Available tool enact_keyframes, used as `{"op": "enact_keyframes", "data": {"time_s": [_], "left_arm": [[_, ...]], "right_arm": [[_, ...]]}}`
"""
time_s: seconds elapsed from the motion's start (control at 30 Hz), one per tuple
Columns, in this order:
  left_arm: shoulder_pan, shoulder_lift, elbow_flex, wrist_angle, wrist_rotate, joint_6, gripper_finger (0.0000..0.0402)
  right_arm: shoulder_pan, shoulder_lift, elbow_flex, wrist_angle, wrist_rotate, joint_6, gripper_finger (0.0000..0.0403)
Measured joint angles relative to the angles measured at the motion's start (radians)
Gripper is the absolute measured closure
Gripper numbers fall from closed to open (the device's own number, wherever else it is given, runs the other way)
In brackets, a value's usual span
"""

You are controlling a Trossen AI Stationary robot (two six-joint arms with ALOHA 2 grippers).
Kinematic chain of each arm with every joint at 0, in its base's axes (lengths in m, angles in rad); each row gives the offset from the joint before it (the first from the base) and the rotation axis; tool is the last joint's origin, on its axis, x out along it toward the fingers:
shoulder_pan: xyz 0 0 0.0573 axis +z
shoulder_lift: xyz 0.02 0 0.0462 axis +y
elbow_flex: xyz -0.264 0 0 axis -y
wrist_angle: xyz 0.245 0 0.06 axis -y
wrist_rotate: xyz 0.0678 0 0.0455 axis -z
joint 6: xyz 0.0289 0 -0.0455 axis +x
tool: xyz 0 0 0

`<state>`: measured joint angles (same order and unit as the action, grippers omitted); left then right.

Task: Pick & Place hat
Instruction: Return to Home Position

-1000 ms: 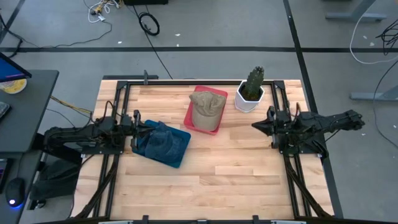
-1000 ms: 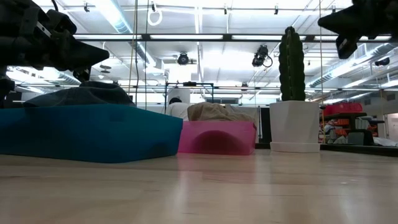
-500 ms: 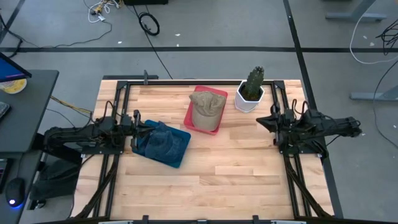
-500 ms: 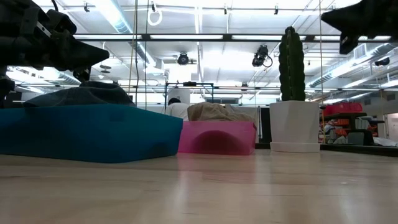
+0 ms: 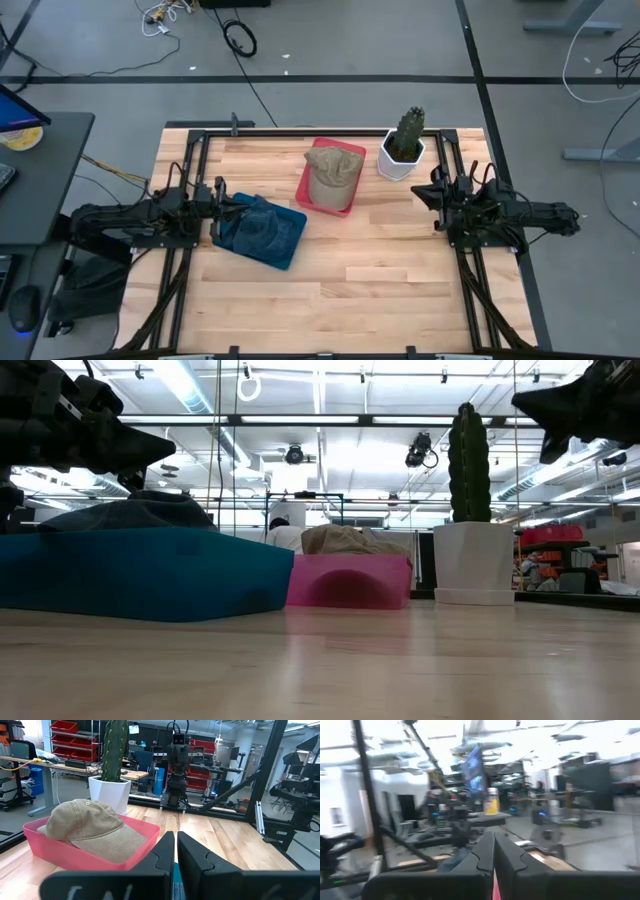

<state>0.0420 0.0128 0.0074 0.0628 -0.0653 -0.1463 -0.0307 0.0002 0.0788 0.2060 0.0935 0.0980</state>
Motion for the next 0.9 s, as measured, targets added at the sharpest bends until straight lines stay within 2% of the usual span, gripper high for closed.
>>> {"op": "enact_keyframes", "data": {"time_s": [0.07, 0.37, 0.63, 0.9], "left_arm": [[0.0, 0.0, 0.0, 0.0, 0.0, 0.0, 0.0376], [0.0, 0.0, 0.0, 0.0, 0.0, 0.0, 0.0376], [0.0, 0.0, 0.0, 0.0, 0.0, 0.0, 0.0376], [0.0, 0.0, 0.0, 0.0, 0.0, 0.0, 0.0376]], "right_arm": [[-0.021, 0.0, 0.0, -0.001, -0.075, 0.022, 0.0394], [-0.019, 0.0, 0.0, -0.016, -0.19, 0.082, 0.0396], [0.039, 0.0, 0.0, -0.058, -0.207, 0.102, 0.0401], [0.048, 0.0, -0.023, -0.042, -0.151, 0.026, 0.04]]}}
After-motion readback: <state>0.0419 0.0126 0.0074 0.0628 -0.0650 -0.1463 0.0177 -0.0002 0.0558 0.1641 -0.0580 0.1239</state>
